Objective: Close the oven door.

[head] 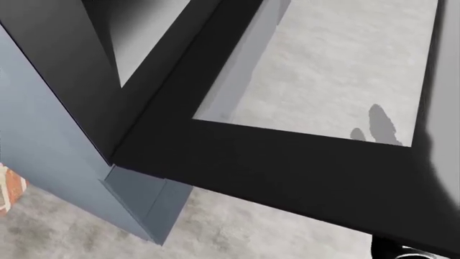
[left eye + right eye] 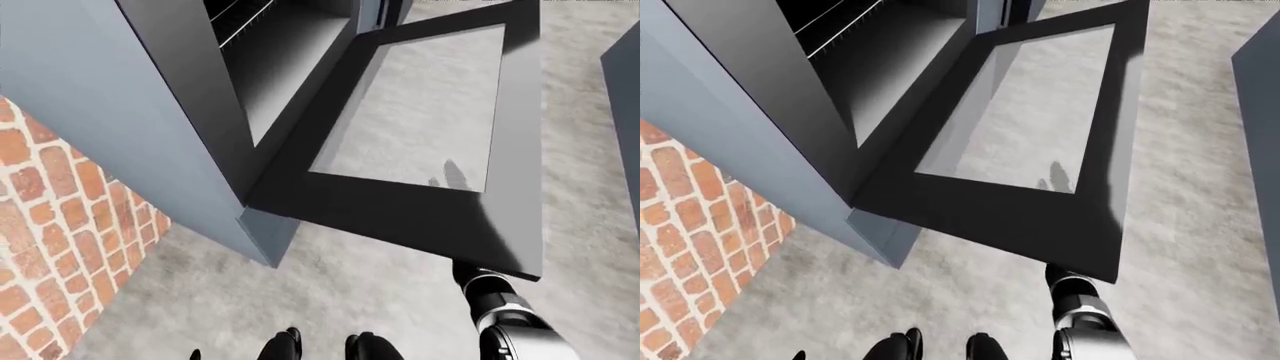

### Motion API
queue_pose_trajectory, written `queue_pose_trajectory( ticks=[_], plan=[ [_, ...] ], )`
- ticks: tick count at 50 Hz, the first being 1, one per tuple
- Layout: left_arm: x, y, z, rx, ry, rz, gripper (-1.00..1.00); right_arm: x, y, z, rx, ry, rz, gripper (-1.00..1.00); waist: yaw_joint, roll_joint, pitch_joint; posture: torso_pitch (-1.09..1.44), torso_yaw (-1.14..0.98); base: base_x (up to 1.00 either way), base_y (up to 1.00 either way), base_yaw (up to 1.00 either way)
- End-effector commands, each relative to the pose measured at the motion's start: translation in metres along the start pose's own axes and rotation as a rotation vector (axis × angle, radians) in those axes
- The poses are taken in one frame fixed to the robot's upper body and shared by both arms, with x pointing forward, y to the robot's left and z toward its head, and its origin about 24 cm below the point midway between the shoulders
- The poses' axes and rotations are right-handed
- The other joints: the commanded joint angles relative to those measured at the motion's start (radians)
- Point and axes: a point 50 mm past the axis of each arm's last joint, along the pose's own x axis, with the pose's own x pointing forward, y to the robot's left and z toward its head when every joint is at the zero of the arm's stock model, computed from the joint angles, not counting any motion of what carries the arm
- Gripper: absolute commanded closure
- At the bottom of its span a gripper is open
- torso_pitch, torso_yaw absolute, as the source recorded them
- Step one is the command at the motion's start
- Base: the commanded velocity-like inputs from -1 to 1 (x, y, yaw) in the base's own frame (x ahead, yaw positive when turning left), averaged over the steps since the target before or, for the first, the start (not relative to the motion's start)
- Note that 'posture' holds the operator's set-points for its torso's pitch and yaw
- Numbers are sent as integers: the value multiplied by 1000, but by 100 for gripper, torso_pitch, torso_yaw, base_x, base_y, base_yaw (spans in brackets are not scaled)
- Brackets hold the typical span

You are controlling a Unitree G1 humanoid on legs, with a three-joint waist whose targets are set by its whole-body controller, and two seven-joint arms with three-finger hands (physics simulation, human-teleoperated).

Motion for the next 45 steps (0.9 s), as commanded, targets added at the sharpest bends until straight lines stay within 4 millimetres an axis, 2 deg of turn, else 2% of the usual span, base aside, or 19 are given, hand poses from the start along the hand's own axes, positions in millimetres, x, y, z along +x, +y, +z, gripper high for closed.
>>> queue_pose_trajectory(
  ticks=[1, 12, 34, 45],
  plan=[
    [0, 5, 3, 4, -21, 14, -100, 7, 11, 23, -10, -79, 39, -100, 0, 1, -27, 37, 0, 0, 0, 0],
    [0, 4, 2, 6, -19, 14, -100, 13, 47, 47, -17, -111, 135, -100, -3, 3, -24, 37, 0, 0, 0, 0],
    [-1, 5, 1, 3, -15, 14, -100, 29, 150, 107, -70, -166, 374, -100, -5, 13, -31, 37, 0, 0, 0, 0],
    [-2, 4, 0, -1, -15, 12, -100, 34, 193, 130, -117, -180, 456, -100, -9, 23, -29, 37, 0, 0, 0, 0]
  ],
)
